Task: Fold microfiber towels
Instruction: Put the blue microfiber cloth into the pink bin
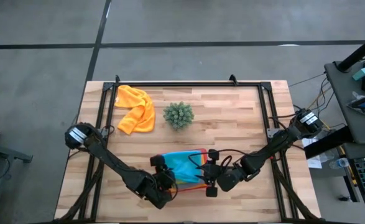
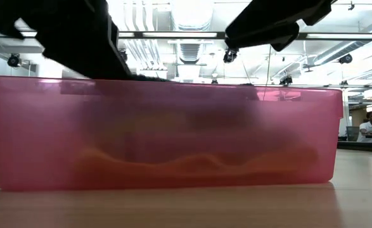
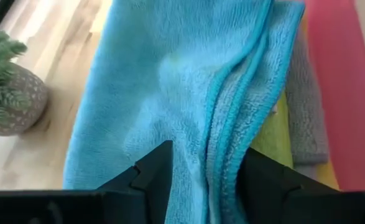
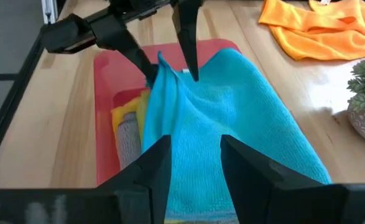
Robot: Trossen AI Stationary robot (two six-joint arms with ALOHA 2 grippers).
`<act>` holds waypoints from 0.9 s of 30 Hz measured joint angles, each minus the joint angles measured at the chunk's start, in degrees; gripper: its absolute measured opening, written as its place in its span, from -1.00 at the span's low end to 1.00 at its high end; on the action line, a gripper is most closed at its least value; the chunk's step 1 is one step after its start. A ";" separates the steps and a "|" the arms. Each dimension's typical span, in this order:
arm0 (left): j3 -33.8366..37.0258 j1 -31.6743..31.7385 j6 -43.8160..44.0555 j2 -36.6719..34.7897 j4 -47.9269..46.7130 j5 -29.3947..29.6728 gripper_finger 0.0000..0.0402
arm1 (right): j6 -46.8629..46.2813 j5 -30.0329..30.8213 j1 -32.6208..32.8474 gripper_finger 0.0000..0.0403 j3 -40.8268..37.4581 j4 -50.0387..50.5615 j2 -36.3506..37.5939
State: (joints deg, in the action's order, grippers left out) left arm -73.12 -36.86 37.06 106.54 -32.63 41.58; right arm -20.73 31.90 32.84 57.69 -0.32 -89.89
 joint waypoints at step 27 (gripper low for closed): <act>0.48 0.90 -8.92 -3.84 0.06 -16.07 -0.29 | -3.09 -3.70 0.72 -0.36 8.64 14.67 -8.17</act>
State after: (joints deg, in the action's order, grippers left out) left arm -72.64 -35.97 28.14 102.70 -32.57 25.52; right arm -23.82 28.20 33.56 66.33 14.35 -98.06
